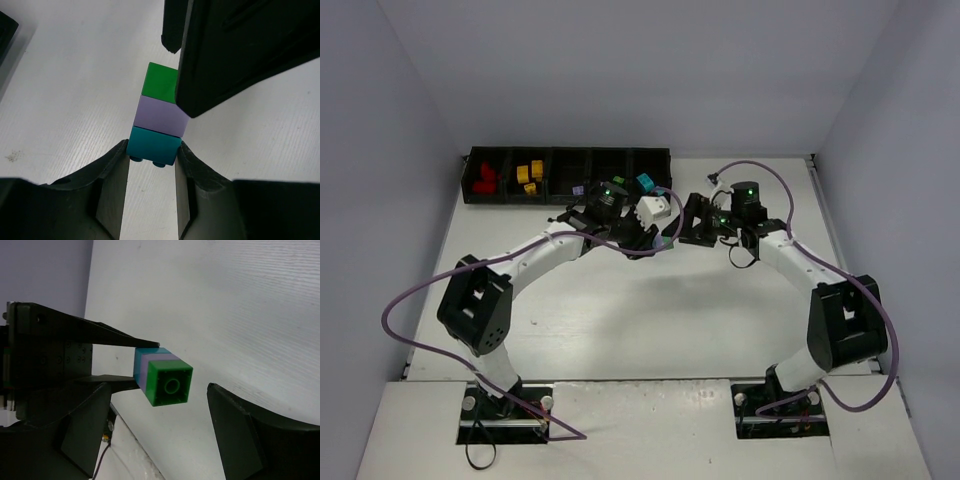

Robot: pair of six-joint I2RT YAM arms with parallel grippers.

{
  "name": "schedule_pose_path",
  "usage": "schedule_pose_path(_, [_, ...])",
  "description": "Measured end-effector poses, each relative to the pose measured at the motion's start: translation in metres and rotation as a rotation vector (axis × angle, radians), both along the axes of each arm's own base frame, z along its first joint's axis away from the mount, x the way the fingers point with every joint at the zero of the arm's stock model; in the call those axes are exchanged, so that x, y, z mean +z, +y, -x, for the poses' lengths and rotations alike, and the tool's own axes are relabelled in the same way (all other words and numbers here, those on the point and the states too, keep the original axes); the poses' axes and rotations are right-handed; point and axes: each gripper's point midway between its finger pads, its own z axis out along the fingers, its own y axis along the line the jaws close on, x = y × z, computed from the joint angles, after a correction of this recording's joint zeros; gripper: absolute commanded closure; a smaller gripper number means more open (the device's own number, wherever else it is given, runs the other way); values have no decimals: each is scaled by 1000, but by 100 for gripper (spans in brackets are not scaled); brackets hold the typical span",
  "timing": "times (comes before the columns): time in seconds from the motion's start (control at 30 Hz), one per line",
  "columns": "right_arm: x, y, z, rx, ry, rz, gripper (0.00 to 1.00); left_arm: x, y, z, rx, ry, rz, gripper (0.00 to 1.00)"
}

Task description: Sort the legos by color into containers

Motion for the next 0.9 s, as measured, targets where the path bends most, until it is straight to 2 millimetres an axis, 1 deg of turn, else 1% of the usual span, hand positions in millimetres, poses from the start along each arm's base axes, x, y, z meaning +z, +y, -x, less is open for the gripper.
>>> schedule_pose_path(0.07, [4, 7, 1, 25, 6, -33, 27, -1, 0, 0, 0, 2, -2, 87])
schedule_pose_path(0.17, [6, 15, 2, 58, 17, -61, 30, -2, 1, 0, 4, 2, -5, 87])
schedule_pose_path(0.33, [-4, 20, 3, 76, 47, -67, 34, -4, 3, 0, 12, 2, -15, 87])
schedule_pose_path(0.47, [-15, 27, 7, 97, 81, -64, 39, -3, 2, -2, 15, -3, -10, 87])
schedule_pose_path(0.53, [-20, 29, 8, 102, 94, -62, 40, -3, 2, -2, 15, -3, -10, 87])
schedule_pose_path(0.67, [-22, 29, 7, 103, 93, -62, 42, -3, 2, -2, 16, -1, -9, 87])
schedule_pose_path(0.83, [-24, 30, 6, 108, 93, -63, 62, -2, 2, -3, 19, -3, -7, 87])
schedule_pose_path(0.87, [-23, 30, 6, 109, 89, -65, 72, -3, 2, -2, 20, -2, -9, 87])
schedule_pose_path(0.9, [-22, 31, 5, 111, 86, -68, 76, -3, 3, -2, 20, 0, -9, 87])
